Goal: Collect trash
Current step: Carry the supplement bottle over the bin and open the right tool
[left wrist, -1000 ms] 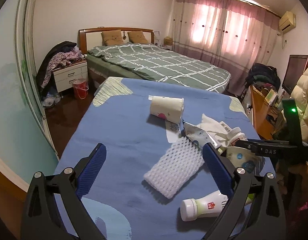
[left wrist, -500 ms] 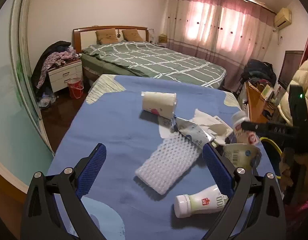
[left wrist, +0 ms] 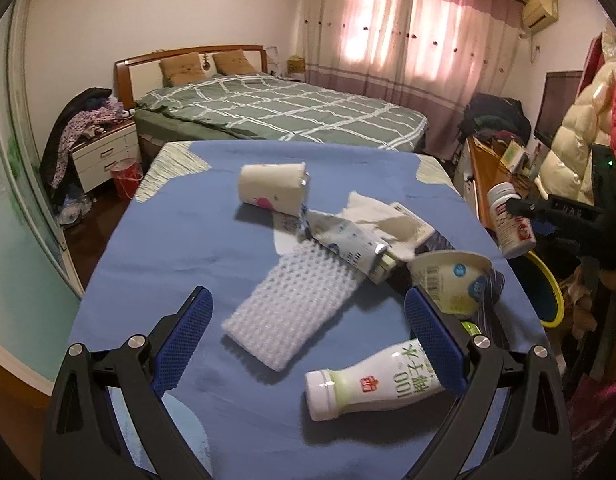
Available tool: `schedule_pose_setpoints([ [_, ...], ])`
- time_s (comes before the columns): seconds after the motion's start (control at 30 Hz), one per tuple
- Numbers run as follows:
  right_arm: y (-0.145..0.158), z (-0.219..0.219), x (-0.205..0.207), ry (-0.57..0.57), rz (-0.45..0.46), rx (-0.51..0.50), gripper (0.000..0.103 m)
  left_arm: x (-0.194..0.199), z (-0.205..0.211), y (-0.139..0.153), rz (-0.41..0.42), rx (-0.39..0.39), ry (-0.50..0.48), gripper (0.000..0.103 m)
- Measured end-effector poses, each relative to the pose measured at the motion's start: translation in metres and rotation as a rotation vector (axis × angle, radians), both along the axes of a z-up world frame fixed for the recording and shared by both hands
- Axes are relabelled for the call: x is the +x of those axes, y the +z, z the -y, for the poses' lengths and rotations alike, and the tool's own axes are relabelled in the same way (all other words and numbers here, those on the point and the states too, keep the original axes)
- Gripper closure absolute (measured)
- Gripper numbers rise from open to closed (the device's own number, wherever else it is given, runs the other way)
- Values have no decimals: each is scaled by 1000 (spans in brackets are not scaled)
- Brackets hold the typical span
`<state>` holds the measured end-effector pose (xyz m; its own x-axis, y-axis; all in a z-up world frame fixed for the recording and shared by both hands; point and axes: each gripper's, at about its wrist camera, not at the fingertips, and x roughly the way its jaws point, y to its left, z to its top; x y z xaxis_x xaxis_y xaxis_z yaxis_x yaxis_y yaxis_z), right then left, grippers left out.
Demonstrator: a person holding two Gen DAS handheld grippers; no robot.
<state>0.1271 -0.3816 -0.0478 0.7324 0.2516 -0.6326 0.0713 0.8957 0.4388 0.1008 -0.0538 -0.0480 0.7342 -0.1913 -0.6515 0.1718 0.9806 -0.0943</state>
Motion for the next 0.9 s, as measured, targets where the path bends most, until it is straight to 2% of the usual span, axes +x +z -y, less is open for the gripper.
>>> schedule_pose_setpoints([
  [0.27,-25,84,-16,-214,-40,7,59,1,20,-13,-39,34,-38,8],
  [0.53,-54,149,-21,-433,-117,-76,58,1,33,-20,-65,59,-72,8],
  [0.67,-57,157,-30,-467,-114,-89,55,0,38,-22,-71,70,-84,8],
  [0.9,-46,136,-40,-426,-82,-113,53,-3,43,-29,-88,95,-108,8],
])
